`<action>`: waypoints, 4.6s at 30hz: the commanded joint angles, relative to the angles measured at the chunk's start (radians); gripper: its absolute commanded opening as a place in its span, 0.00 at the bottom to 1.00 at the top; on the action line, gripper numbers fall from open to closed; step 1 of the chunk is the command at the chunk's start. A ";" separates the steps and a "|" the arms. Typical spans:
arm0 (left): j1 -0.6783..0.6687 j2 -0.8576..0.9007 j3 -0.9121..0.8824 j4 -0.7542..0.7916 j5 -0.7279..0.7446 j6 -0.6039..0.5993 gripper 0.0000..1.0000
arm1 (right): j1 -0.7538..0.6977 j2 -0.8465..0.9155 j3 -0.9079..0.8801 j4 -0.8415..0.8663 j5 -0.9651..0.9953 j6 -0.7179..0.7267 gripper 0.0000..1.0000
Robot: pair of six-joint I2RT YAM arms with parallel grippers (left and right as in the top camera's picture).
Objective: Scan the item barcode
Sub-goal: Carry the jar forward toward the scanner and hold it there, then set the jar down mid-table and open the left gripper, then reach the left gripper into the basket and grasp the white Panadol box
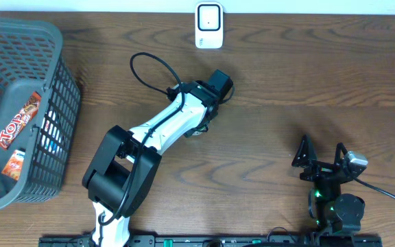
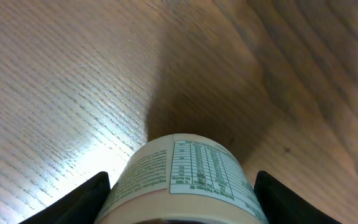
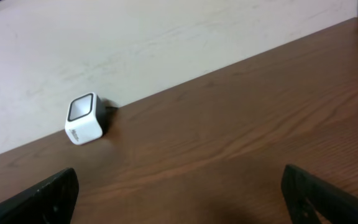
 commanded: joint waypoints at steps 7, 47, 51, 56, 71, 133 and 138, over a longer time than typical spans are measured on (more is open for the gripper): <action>-0.008 0.014 0.005 0.020 -0.037 -0.158 0.69 | -0.006 -0.006 -0.001 -0.004 0.003 -0.013 0.99; 0.329 -0.782 0.304 -0.238 -0.125 0.742 1.00 | -0.006 -0.006 -0.001 -0.004 0.003 -0.013 0.99; 0.674 -0.892 0.304 -0.322 -0.103 0.701 1.00 | -0.006 -0.006 -0.001 -0.004 0.003 -0.013 0.99; 1.071 -0.887 0.287 -0.431 -0.046 0.580 0.98 | -0.006 -0.006 -0.001 -0.004 0.003 -0.013 0.99; 1.272 -0.328 0.253 -0.427 0.049 0.923 0.99 | -0.006 -0.006 -0.001 -0.004 0.003 -0.013 0.99; 1.265 -0.048 -0.180 0.056 0.362 1.394 0.55 | -0.006 -0.006 -0.001 -0.004 0.003 -0.013 0.99; 1.265 -0.050 -0.174 0.048 0.362 1.352 0.52 | -0.006 -0.006 -0.001 -0.004 0.003 -0.013 0.99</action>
